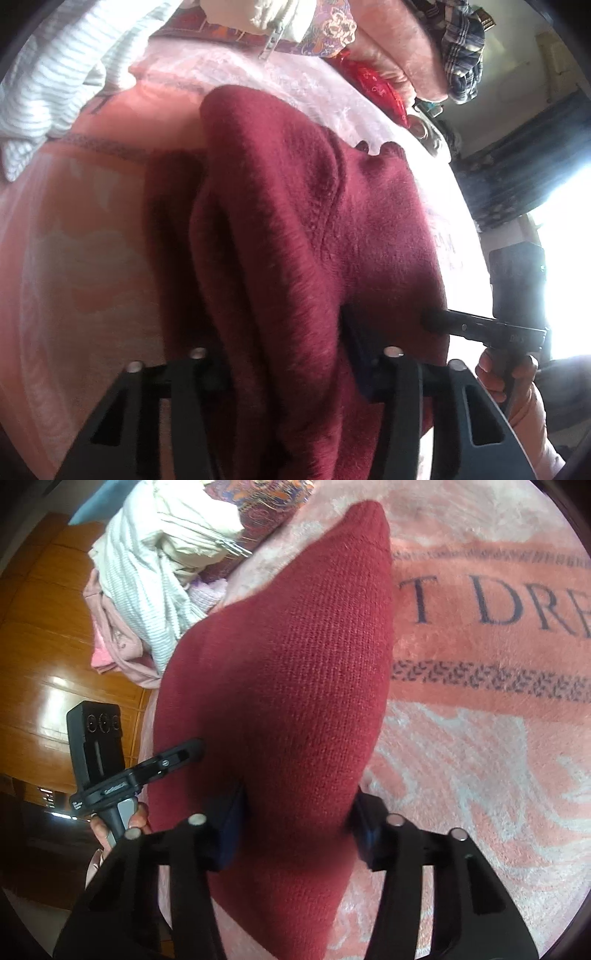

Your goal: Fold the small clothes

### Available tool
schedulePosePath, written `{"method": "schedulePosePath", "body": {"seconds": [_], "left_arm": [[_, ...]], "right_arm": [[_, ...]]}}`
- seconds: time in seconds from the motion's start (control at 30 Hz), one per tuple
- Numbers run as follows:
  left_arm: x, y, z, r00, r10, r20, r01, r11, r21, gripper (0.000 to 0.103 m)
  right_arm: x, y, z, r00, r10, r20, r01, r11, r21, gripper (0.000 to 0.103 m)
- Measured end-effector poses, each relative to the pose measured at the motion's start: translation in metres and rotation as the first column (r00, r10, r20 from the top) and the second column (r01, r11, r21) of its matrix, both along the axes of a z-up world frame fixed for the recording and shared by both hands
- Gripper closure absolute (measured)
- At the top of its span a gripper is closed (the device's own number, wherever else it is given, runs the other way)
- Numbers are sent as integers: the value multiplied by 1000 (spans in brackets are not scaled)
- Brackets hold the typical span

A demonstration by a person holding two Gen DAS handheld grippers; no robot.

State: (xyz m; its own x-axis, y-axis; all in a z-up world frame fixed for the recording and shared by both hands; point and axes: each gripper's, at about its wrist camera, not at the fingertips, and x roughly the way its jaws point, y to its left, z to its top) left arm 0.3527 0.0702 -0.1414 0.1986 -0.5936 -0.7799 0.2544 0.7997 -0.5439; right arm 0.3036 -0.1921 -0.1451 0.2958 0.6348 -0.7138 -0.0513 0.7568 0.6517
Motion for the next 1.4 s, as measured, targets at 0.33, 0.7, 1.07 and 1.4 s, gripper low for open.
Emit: {"method": "schedulePosePath", "body": {"seconds": [0.33,0.7,1.07,1.4], "left_arm": [[-30,-19,34,998,-11,69,16,997,-75,75],[-101,-152,58,987,-143,72,153,977,-146,75],[-164,-237,14,965,-210,156,207,978,35,63],[-176,-197,5,977,-149,150,153,988,-13,41]], "right_arm": [[-38,-24,40,996,54,68,-50,997,-65,69],[-141,-130,90,990,28,141,-3,983,-182,70],[-186,-203,22,998,-43,49,52,980,-194,63],[-236,-223,17,997,-68,48,72,993,-90,37]]}}
